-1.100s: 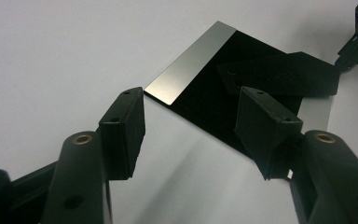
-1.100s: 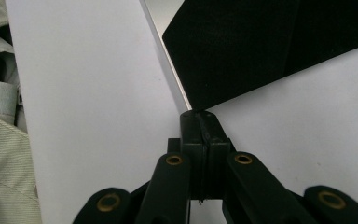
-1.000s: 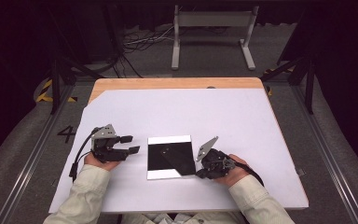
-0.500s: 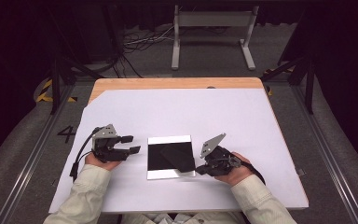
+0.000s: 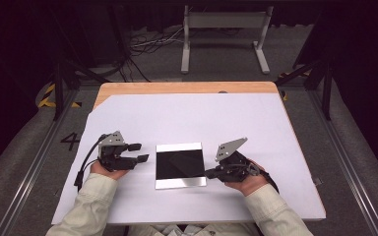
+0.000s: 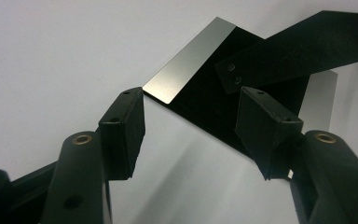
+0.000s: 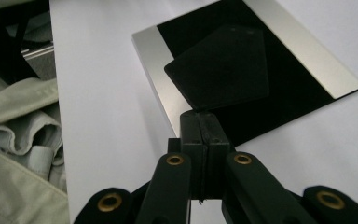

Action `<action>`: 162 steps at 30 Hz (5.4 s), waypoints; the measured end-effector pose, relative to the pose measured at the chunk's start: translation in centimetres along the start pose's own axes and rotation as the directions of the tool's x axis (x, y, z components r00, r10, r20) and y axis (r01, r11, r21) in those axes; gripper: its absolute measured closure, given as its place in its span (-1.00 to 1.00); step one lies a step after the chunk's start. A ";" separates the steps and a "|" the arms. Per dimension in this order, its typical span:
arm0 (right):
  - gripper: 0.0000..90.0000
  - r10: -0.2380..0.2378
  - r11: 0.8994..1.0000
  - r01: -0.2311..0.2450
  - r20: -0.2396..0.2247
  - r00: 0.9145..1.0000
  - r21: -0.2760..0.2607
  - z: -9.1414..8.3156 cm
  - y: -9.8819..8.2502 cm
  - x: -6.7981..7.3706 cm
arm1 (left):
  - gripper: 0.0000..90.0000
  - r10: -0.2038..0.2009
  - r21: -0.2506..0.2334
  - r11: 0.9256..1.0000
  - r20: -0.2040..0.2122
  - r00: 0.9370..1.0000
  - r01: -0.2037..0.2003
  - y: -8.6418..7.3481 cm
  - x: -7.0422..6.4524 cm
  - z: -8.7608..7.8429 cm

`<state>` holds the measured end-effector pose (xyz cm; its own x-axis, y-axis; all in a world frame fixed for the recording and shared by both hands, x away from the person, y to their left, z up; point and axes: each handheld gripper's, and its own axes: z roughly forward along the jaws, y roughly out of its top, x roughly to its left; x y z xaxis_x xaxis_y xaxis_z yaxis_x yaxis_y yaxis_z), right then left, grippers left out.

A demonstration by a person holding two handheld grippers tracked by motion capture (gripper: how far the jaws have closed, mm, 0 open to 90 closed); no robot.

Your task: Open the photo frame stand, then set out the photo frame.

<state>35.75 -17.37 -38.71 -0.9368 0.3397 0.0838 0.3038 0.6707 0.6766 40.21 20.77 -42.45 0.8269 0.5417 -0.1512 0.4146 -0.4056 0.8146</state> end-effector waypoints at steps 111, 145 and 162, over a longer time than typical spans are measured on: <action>0.26 0.530 0.846 -0.528 -0.009 0.848 0.075 -1.4 5.7 -6.7 | -0.07 0.001 0.005 1.000 -0.074 0.997 -0.001 0.0 0.3 0.7; 0.16 0.671 0.741 -0.660 -0.178 0.720 0.124 2.4 3.7 -7.8 | -0.08 0.007 0.009 1.000 -0.080 0.997 -0.006 0.0 0.2 0.7; 0.11 0.690 0.724 -0.656 -0.202 0.695 0.214 4.5 3.7 -7.4 | -0.08 0.005 0.003 1.000 -0.076 0.997 -0.005 0.0 0.1 0.7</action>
<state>44.64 -14.44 -40.08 -0.4771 0.5656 0.6727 0.8714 0.4040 0.2784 40.55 20.28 -42.86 0.7977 0.5940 -0.1041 0.4120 -0.4107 0.8134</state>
